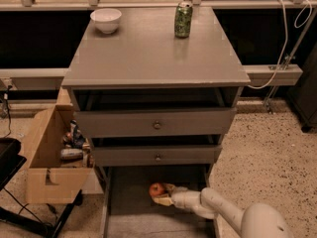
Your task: Place apple into bottom drawer
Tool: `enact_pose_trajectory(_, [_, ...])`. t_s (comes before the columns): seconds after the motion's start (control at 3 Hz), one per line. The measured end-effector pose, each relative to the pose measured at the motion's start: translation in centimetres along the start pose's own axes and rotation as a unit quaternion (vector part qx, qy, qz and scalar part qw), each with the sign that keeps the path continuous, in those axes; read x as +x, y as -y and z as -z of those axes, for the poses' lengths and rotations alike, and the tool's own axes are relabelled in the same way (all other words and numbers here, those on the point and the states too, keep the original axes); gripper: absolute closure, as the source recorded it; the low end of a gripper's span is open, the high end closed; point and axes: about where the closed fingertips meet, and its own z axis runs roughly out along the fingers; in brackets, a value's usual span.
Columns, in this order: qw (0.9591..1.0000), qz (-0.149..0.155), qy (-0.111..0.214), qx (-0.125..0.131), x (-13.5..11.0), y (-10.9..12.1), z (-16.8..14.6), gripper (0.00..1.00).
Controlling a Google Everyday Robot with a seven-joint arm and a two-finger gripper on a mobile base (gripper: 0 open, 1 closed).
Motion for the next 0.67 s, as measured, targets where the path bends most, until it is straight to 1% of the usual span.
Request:
enact_pose_trajectory(0.33, [0.9997, 0.018, 0.014, 0.0, 2.2, 0.7, -1.0, 1.0])
enact_pose_trajectory(0.67, [0.9996, 0.028, -0.002, 0.009, 3.4, 1.1, -1.8, 1.0])
